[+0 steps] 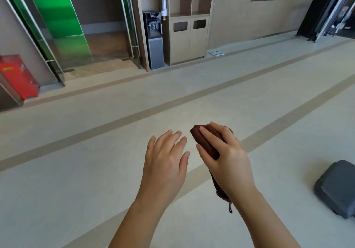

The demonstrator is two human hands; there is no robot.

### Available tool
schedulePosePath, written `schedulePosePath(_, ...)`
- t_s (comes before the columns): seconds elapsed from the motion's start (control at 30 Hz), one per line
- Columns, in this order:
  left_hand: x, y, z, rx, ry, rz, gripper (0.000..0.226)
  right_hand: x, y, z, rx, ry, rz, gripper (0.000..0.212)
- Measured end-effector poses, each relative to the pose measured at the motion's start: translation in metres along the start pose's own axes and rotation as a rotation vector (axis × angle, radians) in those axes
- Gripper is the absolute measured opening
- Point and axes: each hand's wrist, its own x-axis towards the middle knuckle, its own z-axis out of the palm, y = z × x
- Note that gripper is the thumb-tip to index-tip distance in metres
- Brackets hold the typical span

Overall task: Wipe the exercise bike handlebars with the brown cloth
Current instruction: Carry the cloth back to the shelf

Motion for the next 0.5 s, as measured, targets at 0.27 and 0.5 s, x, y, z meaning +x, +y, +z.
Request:
schedulePosePath(0.27, 0.163, -0.096, 0.104, -0.053, -0.036, -0.043, 0.029, 0.168, 0.073, 0.112, -0.052, -0.029, 0.01, 0.035)
schedulePosePath(0.5, 0.327, -0.192, 0.154, -0.037, 0.016, -0.08, 0.03, 0.341, 0.1, 0.204, -0.028, -0.055, -0.002, 0.036)
